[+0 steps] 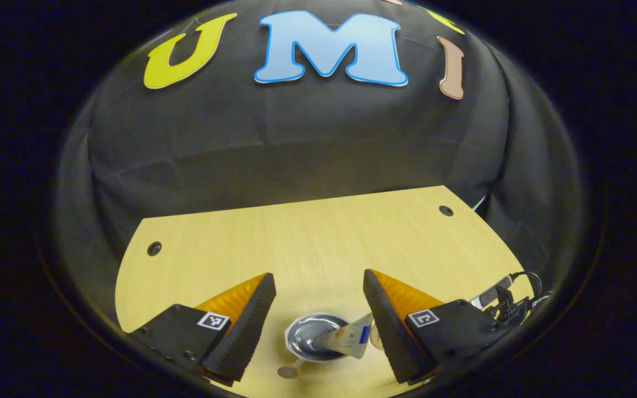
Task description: Put the toothbrush and toothpaste on the desktop into the cup, then pick up the cup and place it on the coaster on the desktop.
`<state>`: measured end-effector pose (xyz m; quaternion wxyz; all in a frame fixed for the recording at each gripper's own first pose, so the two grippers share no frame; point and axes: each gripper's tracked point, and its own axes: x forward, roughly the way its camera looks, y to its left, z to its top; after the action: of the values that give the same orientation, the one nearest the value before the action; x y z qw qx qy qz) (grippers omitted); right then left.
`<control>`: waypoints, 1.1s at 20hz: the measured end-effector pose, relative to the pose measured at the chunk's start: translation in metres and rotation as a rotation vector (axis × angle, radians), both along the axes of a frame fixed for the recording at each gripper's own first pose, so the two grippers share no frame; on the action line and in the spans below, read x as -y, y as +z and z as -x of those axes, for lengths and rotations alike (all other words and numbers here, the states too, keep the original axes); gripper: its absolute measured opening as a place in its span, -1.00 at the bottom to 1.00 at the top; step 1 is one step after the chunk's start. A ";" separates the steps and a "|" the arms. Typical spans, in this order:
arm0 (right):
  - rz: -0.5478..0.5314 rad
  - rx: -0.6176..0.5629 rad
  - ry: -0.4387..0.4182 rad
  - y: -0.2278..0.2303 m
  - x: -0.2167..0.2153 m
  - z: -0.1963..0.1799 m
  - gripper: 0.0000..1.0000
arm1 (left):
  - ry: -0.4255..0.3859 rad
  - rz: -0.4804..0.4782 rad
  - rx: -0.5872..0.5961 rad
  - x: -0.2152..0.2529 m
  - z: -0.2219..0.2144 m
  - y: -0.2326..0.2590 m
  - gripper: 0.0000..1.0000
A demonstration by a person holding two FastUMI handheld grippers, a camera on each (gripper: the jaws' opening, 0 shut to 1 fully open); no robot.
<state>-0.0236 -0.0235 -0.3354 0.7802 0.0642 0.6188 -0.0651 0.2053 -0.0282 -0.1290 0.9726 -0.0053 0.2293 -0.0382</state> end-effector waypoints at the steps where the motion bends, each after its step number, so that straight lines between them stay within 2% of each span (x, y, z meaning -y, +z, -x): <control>1: 0.001 0.004 -0.001 -0.001 0.000 0.000 -0.95 | -0.002 0.001 0.000 0.000 0.000 0.000 1.00; 4: -0.008 0.014 -0.009 0.000 -0.001 0.003 -0.95 | -0.001 0.002 0.008 -0.003 0.000 0.003 1.00; 7: -0.081 0.059 -0.067 0.015 -0.010 -0.007 -0.96 | 0.000 -0.002 0.017 -0.018 0.008 0.000 1.00; 12: -0.134 0.253 -0.111 0.085 -0.019 -0.064 -0.96 | 0.021 0.012 0.025 -0.019 0.012 0.007 1.00; 18: -0.135 0.490 -0.105 0.173 -0.037 -0.133 -0.96 | 0.078 -0.013 0.039 -0.036 0.015 0.008 1.00; 22: -0.159 0.595 -0.109 0.228 -0.025 -0.141 -0.96 | 0.128 -0.026 0.034 -0.051 0.020 0.008 1.00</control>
<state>0.1179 0.0014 -0.1074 0.9150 0.1745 0.3620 -0.0367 0.1850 0.0233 -0.1206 0.9768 -0.0068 0.2124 0.0270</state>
